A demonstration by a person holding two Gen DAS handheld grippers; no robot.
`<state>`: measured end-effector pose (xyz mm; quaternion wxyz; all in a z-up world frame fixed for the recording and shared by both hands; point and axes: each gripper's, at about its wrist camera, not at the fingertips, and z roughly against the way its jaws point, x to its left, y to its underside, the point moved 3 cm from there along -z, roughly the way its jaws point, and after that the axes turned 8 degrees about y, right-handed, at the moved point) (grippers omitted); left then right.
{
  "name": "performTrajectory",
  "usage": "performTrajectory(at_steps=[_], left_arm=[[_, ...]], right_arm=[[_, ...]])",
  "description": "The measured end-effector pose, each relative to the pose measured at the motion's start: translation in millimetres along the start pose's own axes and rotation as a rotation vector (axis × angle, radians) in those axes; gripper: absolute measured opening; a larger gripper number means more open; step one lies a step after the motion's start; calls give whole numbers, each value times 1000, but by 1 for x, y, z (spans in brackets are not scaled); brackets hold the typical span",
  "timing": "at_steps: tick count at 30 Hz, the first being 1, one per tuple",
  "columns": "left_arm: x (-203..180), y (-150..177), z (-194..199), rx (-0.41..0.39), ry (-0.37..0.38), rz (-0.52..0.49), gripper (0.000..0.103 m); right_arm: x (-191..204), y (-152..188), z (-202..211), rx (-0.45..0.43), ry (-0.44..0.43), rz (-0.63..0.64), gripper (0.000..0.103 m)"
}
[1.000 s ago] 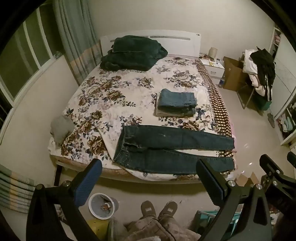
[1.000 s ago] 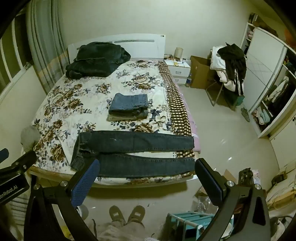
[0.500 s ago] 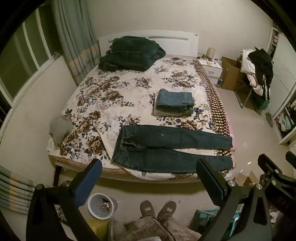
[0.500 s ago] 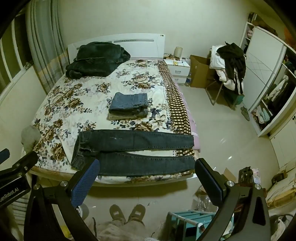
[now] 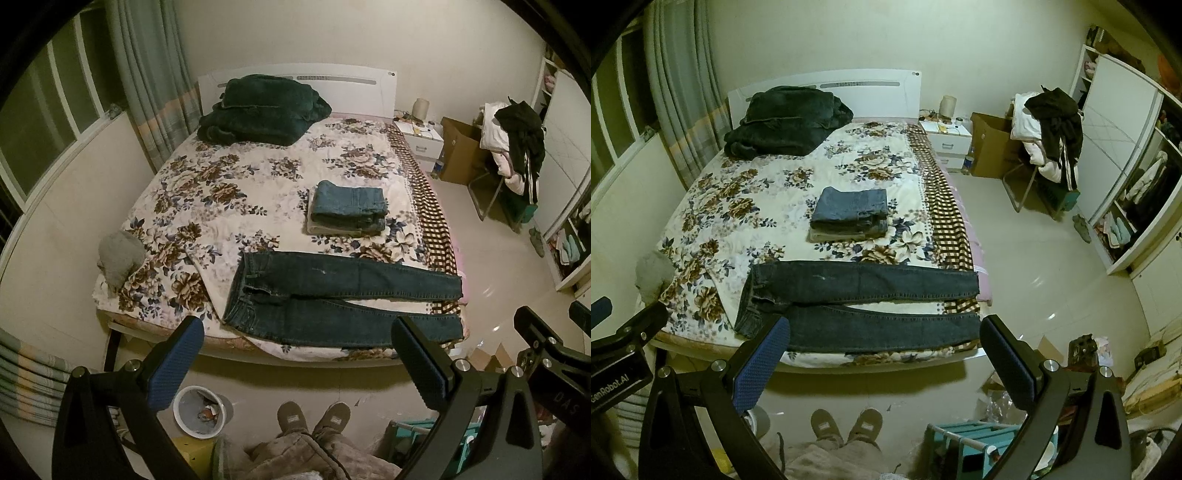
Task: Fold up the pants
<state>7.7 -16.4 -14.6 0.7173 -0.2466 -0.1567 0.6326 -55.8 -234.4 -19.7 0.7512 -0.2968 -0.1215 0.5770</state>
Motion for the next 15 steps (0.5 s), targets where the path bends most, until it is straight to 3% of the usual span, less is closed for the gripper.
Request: performTrajectory(at_steps=[15], left_arm=[[1, 0, 1, -5, 3, -1, 103]], right_arm=[[0, -5, 6, -1, -2, -4, 103]])
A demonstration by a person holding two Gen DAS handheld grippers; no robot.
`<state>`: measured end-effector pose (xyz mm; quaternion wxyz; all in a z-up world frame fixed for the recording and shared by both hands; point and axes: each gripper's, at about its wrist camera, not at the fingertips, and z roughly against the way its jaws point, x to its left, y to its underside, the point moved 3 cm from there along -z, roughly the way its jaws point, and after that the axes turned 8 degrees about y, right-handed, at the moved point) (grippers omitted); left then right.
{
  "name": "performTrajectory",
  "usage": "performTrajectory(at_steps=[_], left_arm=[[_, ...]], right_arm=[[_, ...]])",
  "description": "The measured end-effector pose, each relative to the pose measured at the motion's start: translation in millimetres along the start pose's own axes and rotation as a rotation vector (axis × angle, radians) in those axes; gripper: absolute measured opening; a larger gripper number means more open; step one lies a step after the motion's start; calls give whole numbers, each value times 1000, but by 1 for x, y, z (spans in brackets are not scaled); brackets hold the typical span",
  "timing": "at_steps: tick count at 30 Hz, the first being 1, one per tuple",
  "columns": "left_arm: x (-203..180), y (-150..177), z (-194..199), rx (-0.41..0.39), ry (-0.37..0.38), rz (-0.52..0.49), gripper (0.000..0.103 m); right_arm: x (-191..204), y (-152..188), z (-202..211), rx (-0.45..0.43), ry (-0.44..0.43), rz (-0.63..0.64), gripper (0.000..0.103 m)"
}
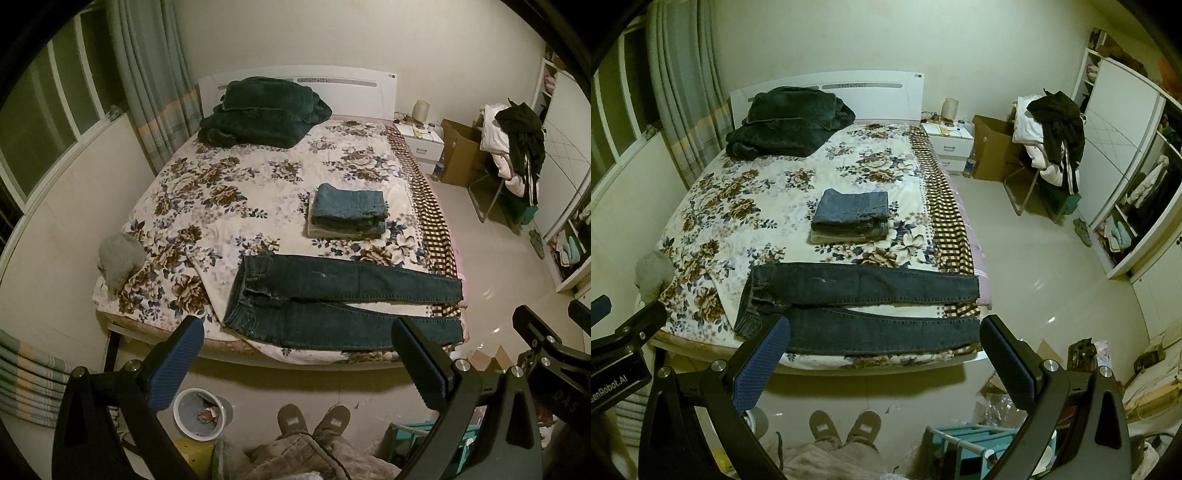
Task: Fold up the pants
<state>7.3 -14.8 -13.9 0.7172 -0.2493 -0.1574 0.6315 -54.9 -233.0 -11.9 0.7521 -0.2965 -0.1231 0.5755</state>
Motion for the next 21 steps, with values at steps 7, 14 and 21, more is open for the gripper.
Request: performTrajectory(at_steps=[7, 14, 21], left_arm=[[-1, 0, 1, 2, 2, 0, 103], [-3, -1, 2, 0, 4, 0, 103], [-1, 0, 1, -1, 3, 2, 103]], right_arm=[[0, -1, 4, -2, 0, 3, 103], [6, -3, 10, 0, -2, 5, 103], [9, -5, 10, 0, -3, 6, 103]])
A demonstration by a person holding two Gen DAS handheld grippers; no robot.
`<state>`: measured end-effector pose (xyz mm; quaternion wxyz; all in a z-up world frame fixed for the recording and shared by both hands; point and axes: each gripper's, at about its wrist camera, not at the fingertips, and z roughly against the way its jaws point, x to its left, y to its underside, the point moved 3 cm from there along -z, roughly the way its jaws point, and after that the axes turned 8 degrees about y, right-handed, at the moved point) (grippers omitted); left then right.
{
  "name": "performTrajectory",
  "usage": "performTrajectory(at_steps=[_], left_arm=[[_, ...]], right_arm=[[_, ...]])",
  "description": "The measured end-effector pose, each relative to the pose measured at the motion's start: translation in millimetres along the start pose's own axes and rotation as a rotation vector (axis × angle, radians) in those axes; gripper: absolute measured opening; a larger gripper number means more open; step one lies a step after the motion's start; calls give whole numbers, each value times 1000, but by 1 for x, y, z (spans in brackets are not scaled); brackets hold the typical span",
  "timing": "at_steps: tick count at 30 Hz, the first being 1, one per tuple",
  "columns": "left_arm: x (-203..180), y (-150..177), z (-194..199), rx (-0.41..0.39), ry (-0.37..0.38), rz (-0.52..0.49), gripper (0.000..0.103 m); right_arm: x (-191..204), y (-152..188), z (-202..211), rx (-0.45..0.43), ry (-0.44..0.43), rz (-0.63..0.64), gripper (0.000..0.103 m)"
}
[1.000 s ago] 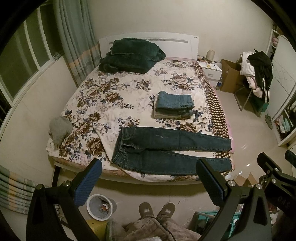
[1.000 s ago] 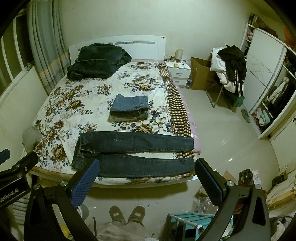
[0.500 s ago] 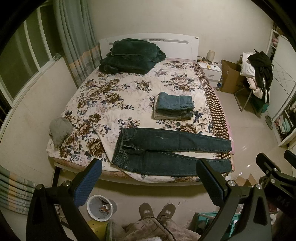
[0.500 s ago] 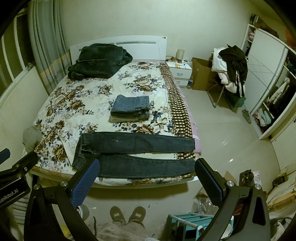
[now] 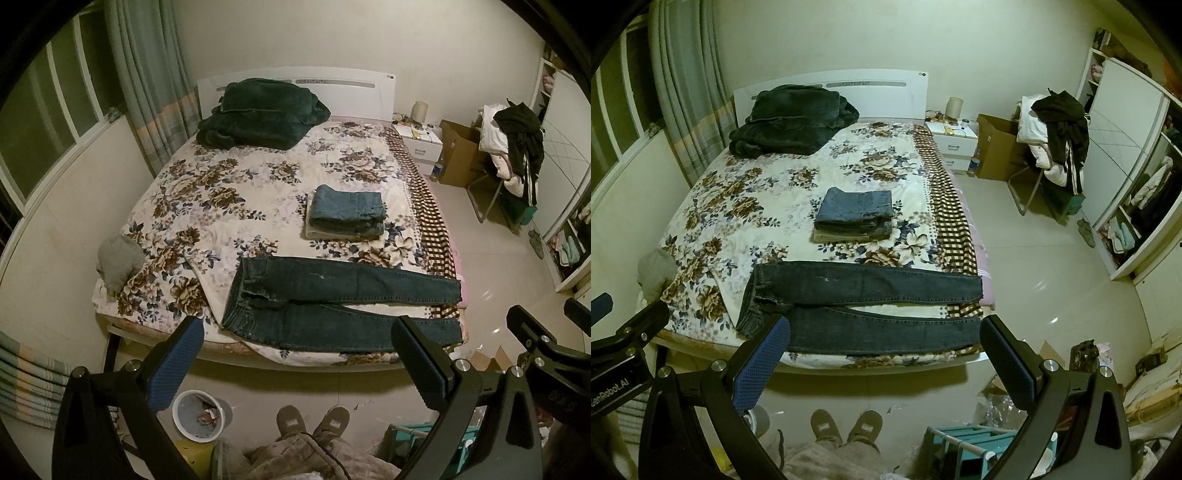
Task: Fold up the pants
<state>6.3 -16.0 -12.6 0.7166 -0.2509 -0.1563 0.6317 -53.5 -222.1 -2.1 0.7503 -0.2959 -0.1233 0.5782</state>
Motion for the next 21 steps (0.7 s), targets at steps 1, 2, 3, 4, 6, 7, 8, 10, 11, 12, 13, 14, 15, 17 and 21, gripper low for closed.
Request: performTrajectory(at_steps=[1, 2, 3, 4, 6, 7, 8, 10, 11, 12, 13, 14, 15, 17, 21], left_arm=[[0, 0, 0, 0, 1, 1, 103], [-2, 0, 2, -1, 1, 0, 103], [-2, 1, 1, -2, -1, -3, 103], [0, 0, 0, -2, -1, -3, 103], [0, 1, 0, -2, 0, 0, 103], [0, 1, 0, -2, -1, 0, 103], [0, 1, 1, -2, -1, 0, 103], [1, 1, 0, -4, 0, 0, 103], [-1, 2, 1, -4, 0, 0, 103], [0, 2, 1, -3, 1, 0, 103], [0, 2, 1, -2, 1, -1, 103], [1, 2, 0, -2, 0, -2, 103], [2, 2, 0, -3, 1, -1, 103], [0, 2, 2, 0, 2, 1, 103], [-1, 1, 4, 0, 2, 3, 103]], right_arm=[[0, 0, 0, -1, 1, 1, 103], [1, -1, 2, -2, 1, 2, 103], [0, 0, 2, -2, 0, -1, 103], [0, 0, 0, 1, -2, -1, 103], [2, 0, 2, 1, -1, 1, 103], [3, 0, 4, 2, -2, 2, 103], [3, 0, 4, 2, -3, 3, 103], [5, 0, 5, 0, -3, 3, 103], [4, 0, 3, 2, -3, 3, 103], [5, -1, 5, 2, -3, 4, 103], [7, -1, 7, 2, -4, 4, 103], [8, -1, 8, 3, -5, 5, 103], [6, 1, 5, 3, -5, 3, 103], [9, 0, 8, 6, -7, 5, 103], [17, 1, 9, 12, -8, 6, 103]])
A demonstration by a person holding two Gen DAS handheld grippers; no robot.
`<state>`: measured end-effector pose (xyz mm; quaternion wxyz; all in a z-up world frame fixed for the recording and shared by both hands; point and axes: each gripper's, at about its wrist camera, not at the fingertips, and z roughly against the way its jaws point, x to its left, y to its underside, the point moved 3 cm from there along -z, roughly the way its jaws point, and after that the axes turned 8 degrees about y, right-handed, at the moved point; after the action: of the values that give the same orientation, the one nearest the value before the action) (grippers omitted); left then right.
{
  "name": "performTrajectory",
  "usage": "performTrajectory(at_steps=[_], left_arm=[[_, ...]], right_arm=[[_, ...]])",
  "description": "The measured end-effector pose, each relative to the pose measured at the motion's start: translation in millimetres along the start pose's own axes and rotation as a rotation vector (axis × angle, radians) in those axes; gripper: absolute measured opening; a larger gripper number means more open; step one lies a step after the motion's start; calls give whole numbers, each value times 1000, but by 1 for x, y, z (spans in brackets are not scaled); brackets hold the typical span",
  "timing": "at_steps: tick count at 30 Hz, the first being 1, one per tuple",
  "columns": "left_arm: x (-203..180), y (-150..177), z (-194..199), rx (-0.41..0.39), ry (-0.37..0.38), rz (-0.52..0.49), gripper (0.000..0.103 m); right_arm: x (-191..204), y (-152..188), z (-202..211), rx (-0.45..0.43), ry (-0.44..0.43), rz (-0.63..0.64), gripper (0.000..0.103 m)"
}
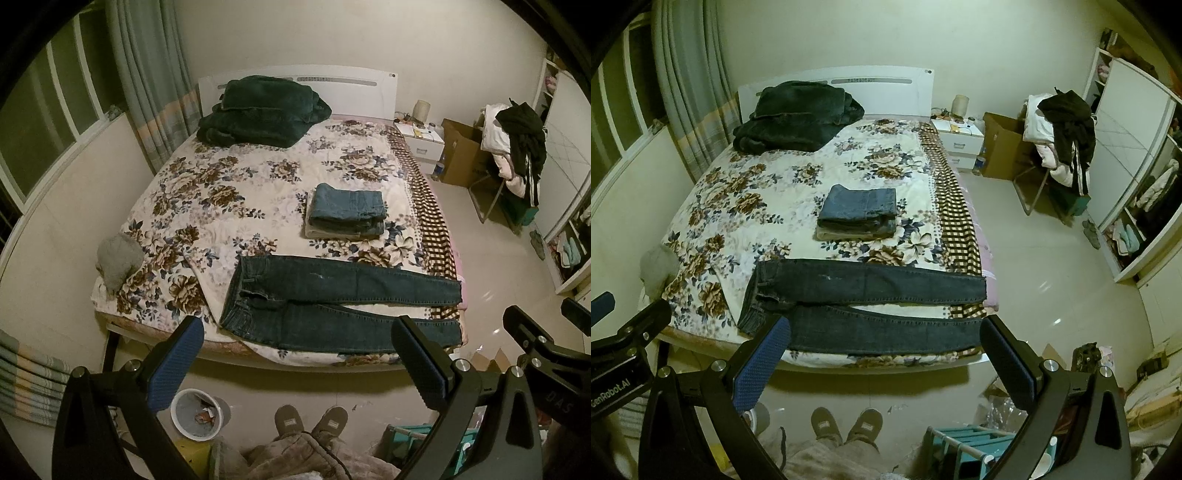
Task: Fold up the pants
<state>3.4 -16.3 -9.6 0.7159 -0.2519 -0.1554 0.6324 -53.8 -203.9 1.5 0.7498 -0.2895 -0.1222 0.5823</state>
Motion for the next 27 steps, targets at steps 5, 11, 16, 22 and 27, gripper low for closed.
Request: performTrajectory(at_steps=[5, 11, 16, 22, 27], left_arm=[[-2, -11, -4, -48, -13, 11, 103], [0, -51, -52, -86, -78, 36, 103], [2, -64, -104, -64, -100, 34, 103], [1, -76, -175, 9, -94, 10, 103], [1, -92, -242, 66, -77, -6, 103]], right_arm=[[-4, -5, -29, -8, 13, -12, 103], [-10, -20, -82, -61, 63, 5, 103], [-22, -43, -147, -29, 62, 13, 103], [-22, -62, -248, 53, 78, 9, 103], [-14, -78, -335, 117, 93, 7, 103]])
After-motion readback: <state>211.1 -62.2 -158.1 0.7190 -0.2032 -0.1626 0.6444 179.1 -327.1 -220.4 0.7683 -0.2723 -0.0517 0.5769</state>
